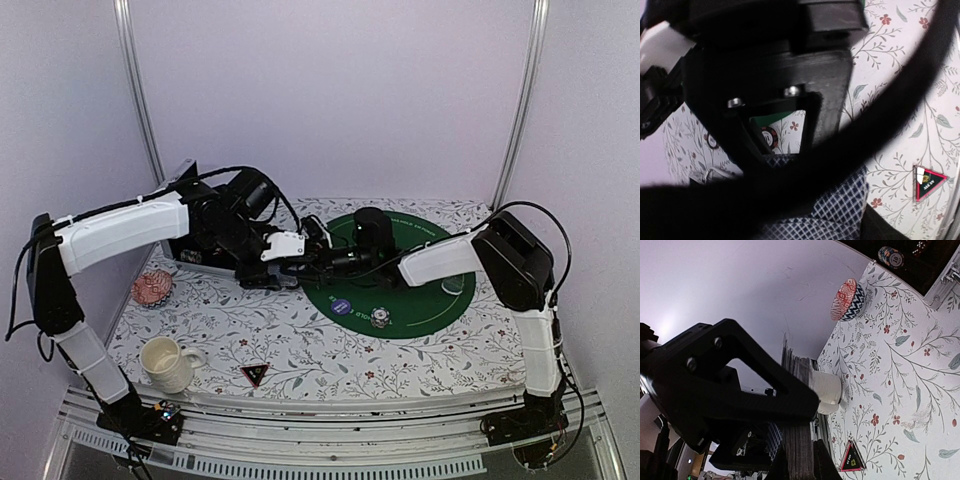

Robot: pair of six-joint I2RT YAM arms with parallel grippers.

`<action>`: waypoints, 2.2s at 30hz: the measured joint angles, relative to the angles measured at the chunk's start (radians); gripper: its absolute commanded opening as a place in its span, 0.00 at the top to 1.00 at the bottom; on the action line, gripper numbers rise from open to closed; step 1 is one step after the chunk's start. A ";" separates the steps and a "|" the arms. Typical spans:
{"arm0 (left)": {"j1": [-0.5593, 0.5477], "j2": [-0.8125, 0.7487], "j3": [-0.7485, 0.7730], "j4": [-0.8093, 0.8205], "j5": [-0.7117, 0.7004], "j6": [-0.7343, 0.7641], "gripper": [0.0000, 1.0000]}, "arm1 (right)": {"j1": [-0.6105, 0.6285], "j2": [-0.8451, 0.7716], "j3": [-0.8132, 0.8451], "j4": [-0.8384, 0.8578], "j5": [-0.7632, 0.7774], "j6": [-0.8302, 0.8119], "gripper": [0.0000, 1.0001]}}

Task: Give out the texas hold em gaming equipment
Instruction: Pass from the left arm to the right, then pass from the right arm to the left

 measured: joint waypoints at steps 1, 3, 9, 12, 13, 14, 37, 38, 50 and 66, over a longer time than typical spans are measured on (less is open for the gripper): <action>-0.001 -0.006 -0.016 0.013 0.008 0.005 0.15 | -0.002 -0.011 -0.013 -0.002 -0.001 -0.002 0.98; -0.003 -0.032 -0.061 0.041 0.016 0.006 0.03 | -0.007 -0.040 -0.053 -0.003 -0.009 -0.009 0.98; -0.004 -0.189 -0.240 0.196 0.047 0.006 0.02 | -0.037 -0.142 -0.169 -0.024 -0.037 -0.050 0.98; -0.004 -0.257 -0.281 0.280 0.086 -0.012 0.02 | -0.051 -0.195 -0.212 -0.027 -0.046 -0.071 0.98; -0.004 -0.278 -0.289 0.309 0.105 -0.026 0.02 | -0.056 -0.212 -0.225 -0.029 -0.050 -0.079 0.98; -0.004 -0.297 -0.295 0.337 0.125 -0.038 0.02 | -0.061 -0.228 -0.237 -0.032 -0.055 -0.088 0.98; -0.003 -0.348 -0.422 0.579 0.300 -0.107 0.02 | -0.084 -0.405 -0.299 -0.264 -0.092 -0.201 0.98; -0.003 -0.331 -0.409 0.571 0.302 -0.108 0.02 | -0.084 -0.405 -0.298 -0.264 -0.092 -0.194 0.98; -0.003 -0.253 -0.322 0.504 0.331 -0.105 0.02 | -0.081 -0.403 -0.282 -0.247 -0.116 -0.135 0.98; -0.003 -0.166 -0.252 0.441 0.375 -0.086 0.23 | -0.078 -0.388 -0.280 -0.201 -0.132 -0.098 0.98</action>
